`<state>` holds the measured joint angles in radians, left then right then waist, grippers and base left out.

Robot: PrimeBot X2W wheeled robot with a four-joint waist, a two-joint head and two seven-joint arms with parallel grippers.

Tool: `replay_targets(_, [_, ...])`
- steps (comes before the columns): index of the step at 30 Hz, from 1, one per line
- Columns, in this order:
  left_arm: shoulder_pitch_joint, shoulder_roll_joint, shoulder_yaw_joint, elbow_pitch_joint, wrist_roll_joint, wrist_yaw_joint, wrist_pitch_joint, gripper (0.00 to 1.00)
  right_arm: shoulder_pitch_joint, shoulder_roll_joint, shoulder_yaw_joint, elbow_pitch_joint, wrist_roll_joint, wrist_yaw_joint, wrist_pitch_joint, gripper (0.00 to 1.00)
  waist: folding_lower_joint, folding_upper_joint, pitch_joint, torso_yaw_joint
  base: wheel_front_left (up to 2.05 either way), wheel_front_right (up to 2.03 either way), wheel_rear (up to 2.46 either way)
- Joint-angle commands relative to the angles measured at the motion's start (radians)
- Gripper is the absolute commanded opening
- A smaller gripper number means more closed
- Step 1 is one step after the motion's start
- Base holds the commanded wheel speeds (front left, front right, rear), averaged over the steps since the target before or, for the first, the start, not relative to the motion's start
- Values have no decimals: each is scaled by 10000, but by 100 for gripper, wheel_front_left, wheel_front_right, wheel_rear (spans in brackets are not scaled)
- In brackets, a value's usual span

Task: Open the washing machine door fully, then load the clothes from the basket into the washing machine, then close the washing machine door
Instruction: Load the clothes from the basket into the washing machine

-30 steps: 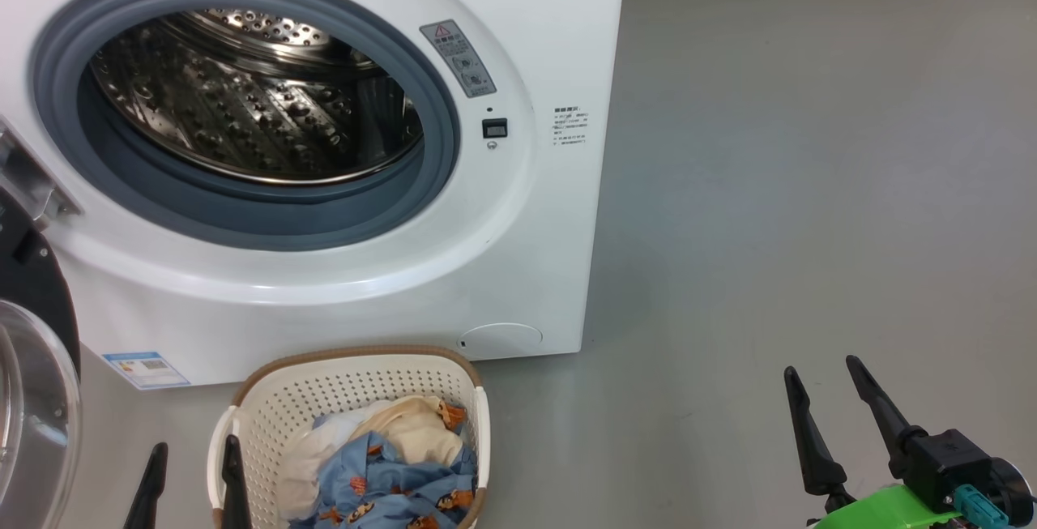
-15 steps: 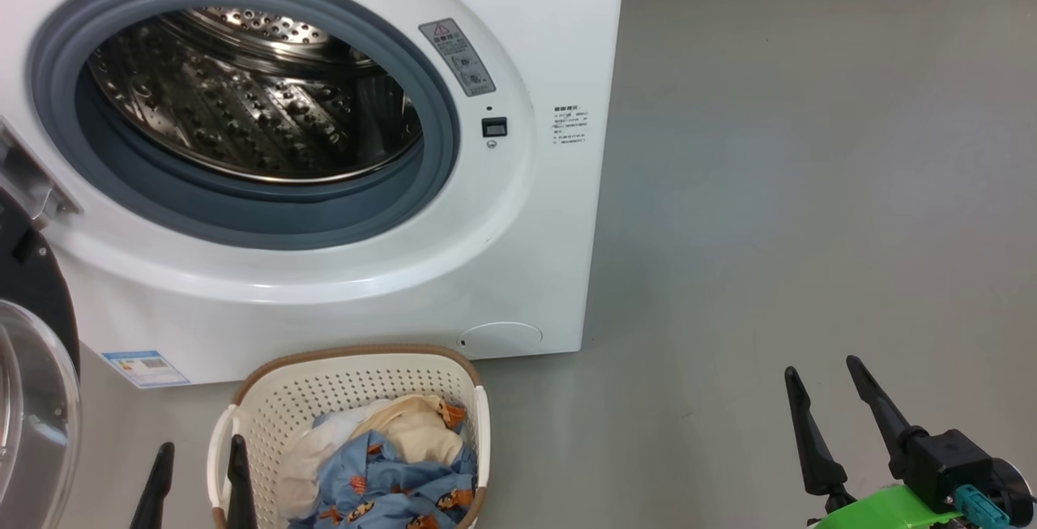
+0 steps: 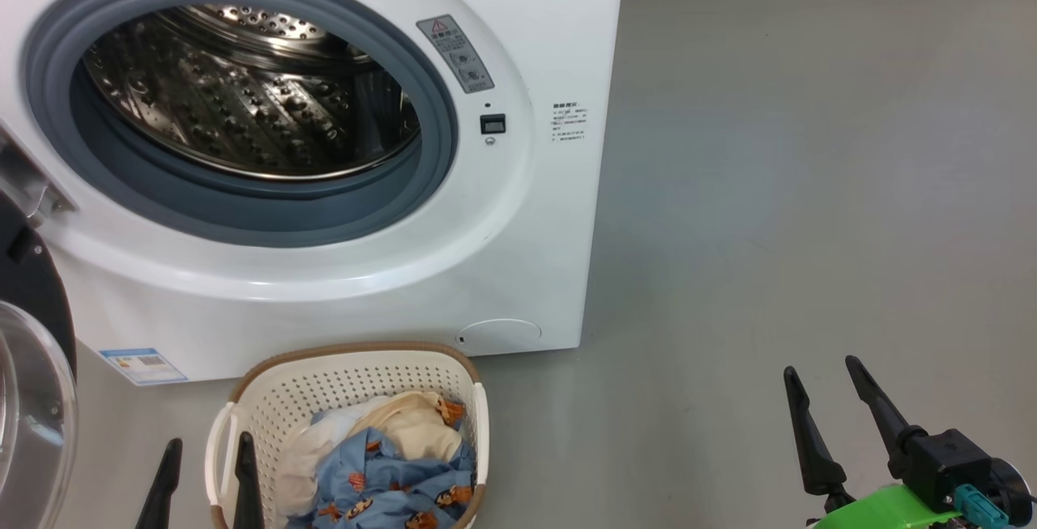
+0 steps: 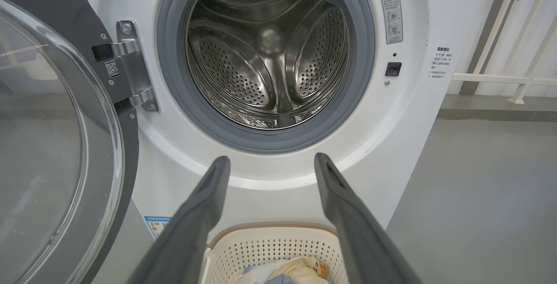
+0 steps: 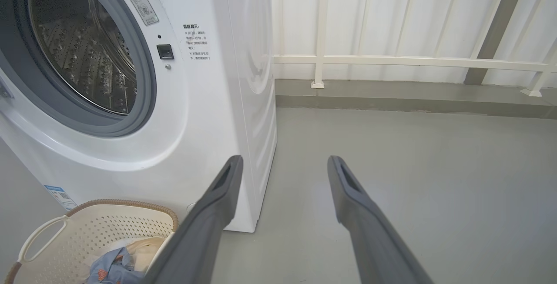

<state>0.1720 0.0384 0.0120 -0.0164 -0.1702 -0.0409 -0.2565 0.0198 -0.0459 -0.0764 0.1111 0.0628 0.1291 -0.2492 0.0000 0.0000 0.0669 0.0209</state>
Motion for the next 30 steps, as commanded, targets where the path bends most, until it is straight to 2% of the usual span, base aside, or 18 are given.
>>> replay_targets(1, [-322, 118, 311, -280, 37, -38, -53, 100, -322, -43, 261, -215, 0, 16, -126, 100, 0, 0, 24, -6, 0, 0, 0])
replay_targets(10, [-496, 118, 218, -89, -144, -53, -53, 100, -409, -43, 310, -133, 81, 16, -126, 100, 0, 0, 506, -61, 0, 0, 0])
replay_targets(20, [-1424, 118, 218, 310, -543, -423, -53, 100, -717, -43, 354, -250, 172, 16, -126, 100, 0, 0, 1650, -195, 0, 0, 0])
replay_targets(25, [-2029, 142, 285, 912, -387, -668, -53, 100, -955, -43, 405, -326, 203, 16, -126, 100, 0, 0, 2411, -307, 0, 0, 0])
replay_targets(30, [-2738, 441, 53, 2047, -542, -842, -53, 100, -1225, -43, 515, -367, 280, 16, -126, 100, 0, 0, 3107, -456, 0, 0, 0])
